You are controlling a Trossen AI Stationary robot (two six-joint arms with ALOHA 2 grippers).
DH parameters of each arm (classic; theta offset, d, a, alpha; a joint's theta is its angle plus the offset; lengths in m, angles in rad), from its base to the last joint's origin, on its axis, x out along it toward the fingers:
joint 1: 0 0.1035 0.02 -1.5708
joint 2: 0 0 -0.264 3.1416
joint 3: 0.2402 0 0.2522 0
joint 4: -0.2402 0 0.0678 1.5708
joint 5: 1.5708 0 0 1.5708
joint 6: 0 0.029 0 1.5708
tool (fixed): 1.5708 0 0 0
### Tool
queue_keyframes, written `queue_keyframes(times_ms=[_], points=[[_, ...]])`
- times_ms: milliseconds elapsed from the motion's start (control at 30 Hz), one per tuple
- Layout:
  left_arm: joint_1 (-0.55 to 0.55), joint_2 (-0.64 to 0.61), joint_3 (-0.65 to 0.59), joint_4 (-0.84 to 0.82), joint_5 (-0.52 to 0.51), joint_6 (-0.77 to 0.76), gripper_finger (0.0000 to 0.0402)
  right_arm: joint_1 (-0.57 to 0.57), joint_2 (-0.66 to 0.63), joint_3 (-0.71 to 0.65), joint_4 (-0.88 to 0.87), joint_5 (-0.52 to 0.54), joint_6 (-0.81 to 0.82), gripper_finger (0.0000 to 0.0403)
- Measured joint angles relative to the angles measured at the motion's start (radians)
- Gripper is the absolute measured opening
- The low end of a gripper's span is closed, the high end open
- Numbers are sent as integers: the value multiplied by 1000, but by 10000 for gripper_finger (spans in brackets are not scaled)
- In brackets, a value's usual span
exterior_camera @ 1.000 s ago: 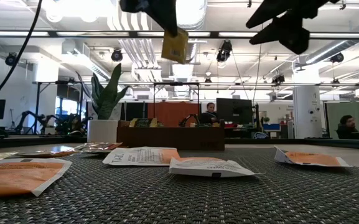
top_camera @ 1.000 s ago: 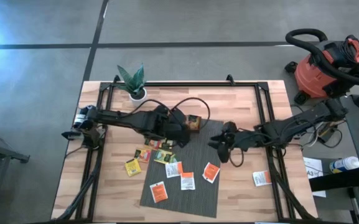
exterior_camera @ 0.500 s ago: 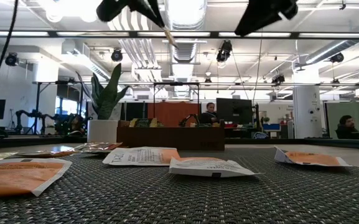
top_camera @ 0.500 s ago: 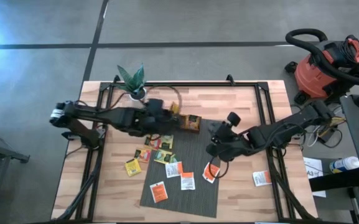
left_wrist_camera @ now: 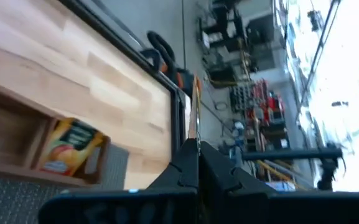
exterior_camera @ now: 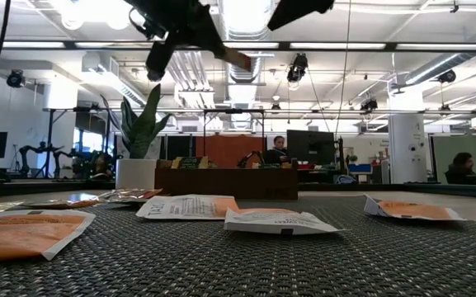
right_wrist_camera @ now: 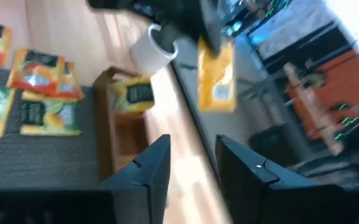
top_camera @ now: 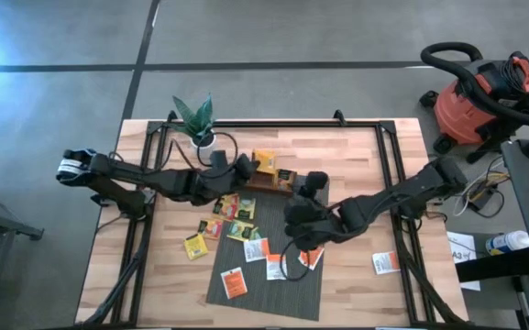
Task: Pick & Place Tea
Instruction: Put the orange tea bag into the right compartment of the wooden organizer
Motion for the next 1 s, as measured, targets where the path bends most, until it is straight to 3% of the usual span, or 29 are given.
queue_keyframes(times_ms=[267, 500, 700, 1000], points=[[33, 2, -11, 36, -55, -51, 0, -14, 37, 79, 4, -40, -136, 171], [41, 2, -15, 244, 44, 113, 0, -37, 33, 96, 10, -57, -222, 208], [42, 2, -65, 288, 99, 73, 0, -36, 35, 94, 74, 85, -439, 215], [50, 2, -125, 462, 161, 33, 0, -40, 36, 94, 158, 89, -568, 215]])
